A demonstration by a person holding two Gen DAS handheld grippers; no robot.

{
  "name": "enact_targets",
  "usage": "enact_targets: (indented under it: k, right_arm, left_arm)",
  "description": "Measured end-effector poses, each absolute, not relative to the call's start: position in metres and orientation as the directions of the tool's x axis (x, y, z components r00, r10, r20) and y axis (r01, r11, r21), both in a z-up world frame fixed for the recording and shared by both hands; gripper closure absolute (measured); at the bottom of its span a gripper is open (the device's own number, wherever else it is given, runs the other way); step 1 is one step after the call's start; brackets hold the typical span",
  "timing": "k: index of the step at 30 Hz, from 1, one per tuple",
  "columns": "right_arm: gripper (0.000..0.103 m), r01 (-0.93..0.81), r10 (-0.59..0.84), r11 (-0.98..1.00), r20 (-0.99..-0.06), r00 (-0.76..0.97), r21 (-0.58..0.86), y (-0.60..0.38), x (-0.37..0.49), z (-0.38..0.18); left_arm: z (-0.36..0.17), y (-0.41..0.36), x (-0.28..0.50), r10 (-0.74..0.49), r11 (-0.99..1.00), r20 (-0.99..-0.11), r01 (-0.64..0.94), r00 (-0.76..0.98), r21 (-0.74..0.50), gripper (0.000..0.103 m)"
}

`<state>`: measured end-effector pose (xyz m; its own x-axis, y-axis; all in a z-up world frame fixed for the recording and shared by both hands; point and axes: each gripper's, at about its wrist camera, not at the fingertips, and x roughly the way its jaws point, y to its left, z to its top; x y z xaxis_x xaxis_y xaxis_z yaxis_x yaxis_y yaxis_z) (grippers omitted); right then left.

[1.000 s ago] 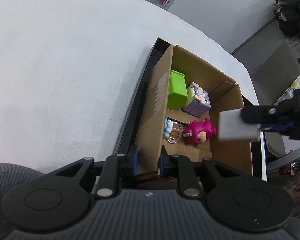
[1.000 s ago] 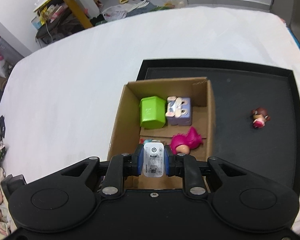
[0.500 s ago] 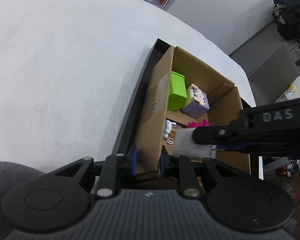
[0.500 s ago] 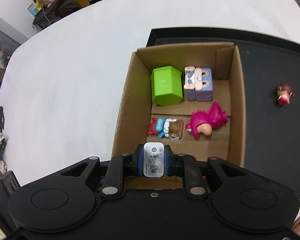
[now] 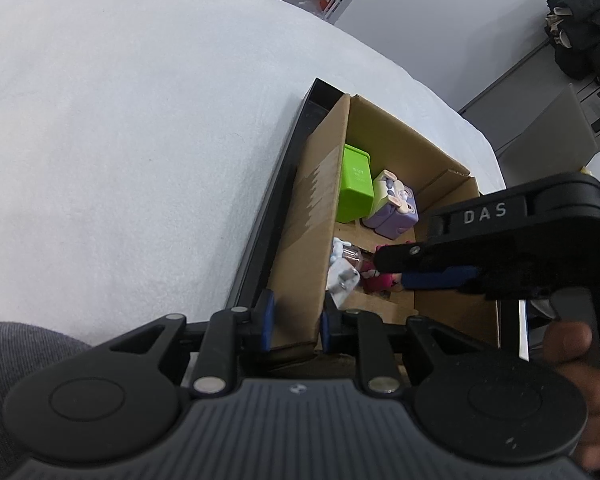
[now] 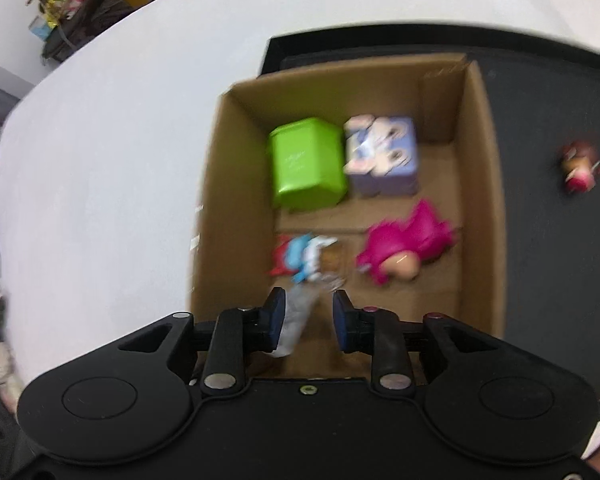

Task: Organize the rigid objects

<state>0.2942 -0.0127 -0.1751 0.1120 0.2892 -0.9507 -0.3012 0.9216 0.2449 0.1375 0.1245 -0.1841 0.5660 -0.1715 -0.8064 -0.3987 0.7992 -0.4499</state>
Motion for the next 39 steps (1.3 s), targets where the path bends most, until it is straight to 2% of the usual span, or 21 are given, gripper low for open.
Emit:
enact_targets:
  k: [4,13,20,29,36,39]
  right_arm:
    - [0.073,-0.301,0.294,0.922,-0.946,0.134,0.243,-0.021,0.297,-0.167]
    - [0.063,-0.308,0.321,0.914,-0.935,0.153,0.263,-0.033,0.299,-0.150]
    - [0.050,-0.356,0.349,0.892,-0.925,0.152,0.278,-0.042,0.293,-0.136]
    - [0.039,-0.390,0.385,0.872,-0.905,0.179,0.294,-0.060,0.290,-0.114]
    - [0.019,-0.393,0.417,0.866,-0.880,0.228,0.309,-0.086,0.295,-0.102]
    - [0.014,-0.389,0.428,0.865,-0.869,0.248,0.315,-0.098,0.299,-0.099]
  left_arm:
    - [-0.184,0.125,0.138,-0.172,0.800,-0.806,-0.398,0.566,-0.450,0.082]
    - [-0.184,0.124,0.139,-0.168,0.806,-0.807,-0.392,0.565,-0.443,0.082]
    - [-0.183,0.123,0.140,-0.163,0.811,-0.809,-0.391,0.565,-0.436,0.082]
    - [-0.183,0.120,0.141,-0.148,0.819,-0.812,-0.390,0.564,-0.420,0.082]
    - [-0.182,0.117,0.142,-0.134,0.830,-0.816,-0.386,0.563,-0.403,0.083]
    - [-0.182,0.115,0.142,-0.126,0.836,-0.818,-0.384,0.561,-0.392,0.083]
